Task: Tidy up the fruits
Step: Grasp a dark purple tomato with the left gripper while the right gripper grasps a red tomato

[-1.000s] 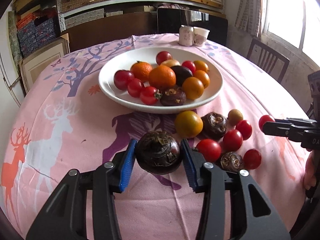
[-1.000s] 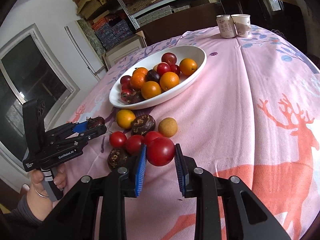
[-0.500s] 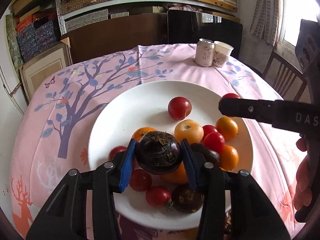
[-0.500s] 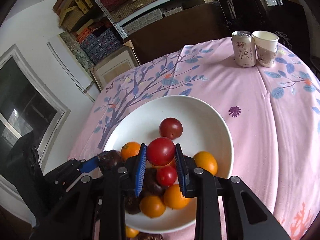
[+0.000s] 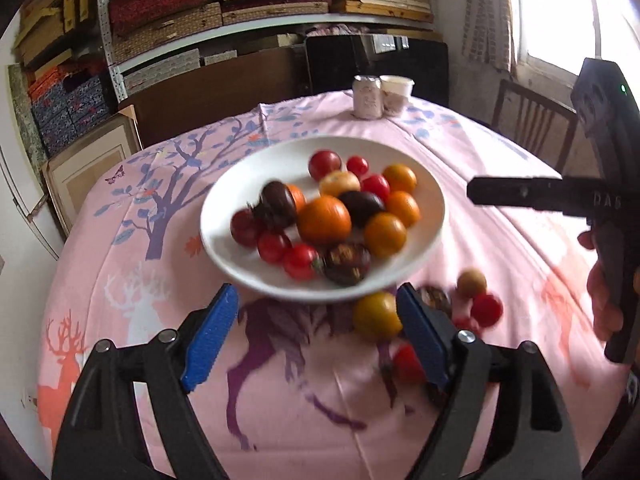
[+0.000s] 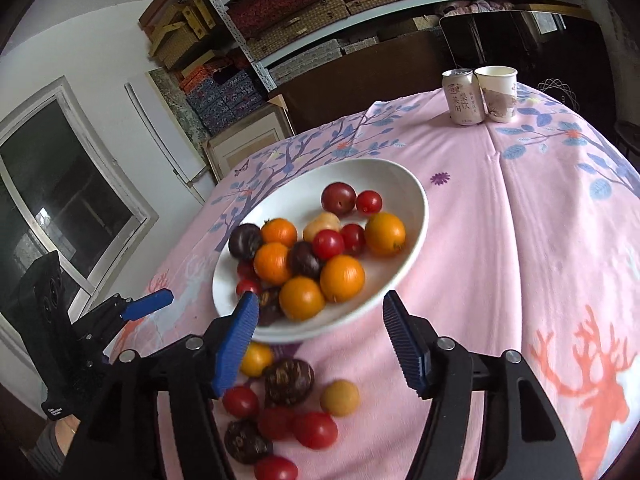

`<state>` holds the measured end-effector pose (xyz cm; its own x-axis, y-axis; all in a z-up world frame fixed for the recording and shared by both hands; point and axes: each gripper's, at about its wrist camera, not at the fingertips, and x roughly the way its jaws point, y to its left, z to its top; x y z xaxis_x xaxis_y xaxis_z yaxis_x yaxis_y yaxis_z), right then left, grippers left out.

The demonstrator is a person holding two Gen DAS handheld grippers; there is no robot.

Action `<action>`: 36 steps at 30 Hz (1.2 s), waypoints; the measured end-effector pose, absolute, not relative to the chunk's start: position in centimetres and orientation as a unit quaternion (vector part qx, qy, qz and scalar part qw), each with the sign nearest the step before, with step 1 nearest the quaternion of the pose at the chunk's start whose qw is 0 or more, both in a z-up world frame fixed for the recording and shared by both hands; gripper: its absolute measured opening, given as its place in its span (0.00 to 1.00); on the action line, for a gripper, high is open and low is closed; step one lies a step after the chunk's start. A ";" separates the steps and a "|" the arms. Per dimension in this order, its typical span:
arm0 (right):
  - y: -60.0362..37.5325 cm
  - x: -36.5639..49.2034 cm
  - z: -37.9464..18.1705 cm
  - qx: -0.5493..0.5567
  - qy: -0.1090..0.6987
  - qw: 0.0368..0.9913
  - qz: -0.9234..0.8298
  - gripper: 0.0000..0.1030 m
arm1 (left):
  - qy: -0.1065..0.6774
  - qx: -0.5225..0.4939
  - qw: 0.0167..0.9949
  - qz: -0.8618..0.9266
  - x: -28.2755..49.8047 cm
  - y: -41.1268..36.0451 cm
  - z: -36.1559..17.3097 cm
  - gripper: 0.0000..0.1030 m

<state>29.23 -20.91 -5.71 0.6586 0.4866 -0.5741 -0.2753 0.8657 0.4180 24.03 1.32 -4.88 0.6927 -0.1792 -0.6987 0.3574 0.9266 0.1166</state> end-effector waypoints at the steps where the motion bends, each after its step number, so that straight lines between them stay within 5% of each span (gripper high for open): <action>1: -21.3 28.1 -6.2 0.150 0.353 0.899 0.212 0.63 | 0.373 0.129 0.906 -0.154 22.9 1.2 -5.6 0.77; 9: -24.2 25.2 -8.5 0.210 0.344 0.889 0.218 0.66 | 0.394 0.179 0.885 -0.173 18.2 -0.5 -8.8 0.75; 12: -24.2 25.5 -8.9 0.215 0.354 0.885 0.213 0.66 | 0.400 0.162 0.885 -0.172 18.9 -0.9 -8.8 0.68; 14: -24.0 25.2 -8.8 0.210 0.349 0.889 0.212 0.66 | 0.418 0.145 0.878 -0.182 19.3 -1.2 -9.0 0.50; 16: -23.9 25.0 -8.6 0.204 0.344 0.892 0.210 0.66 | 0.435 0.133 0.869 -0.195 19.3 -1.8 -9.4 0.46; 28: -25.3 24.9 -8.9 0.241 0.340 0.884 0.213 0.66 | 0.441 0.131 0.862 -0.212 20.2 -5.9 -10.0 0.45; 36: -23.3 24.0 -9.3 0.155 0.385 0.888 0.197 0.66 | 0.446 0.075 0.863 -0.223 21.5 -5.0 -9.8 0.41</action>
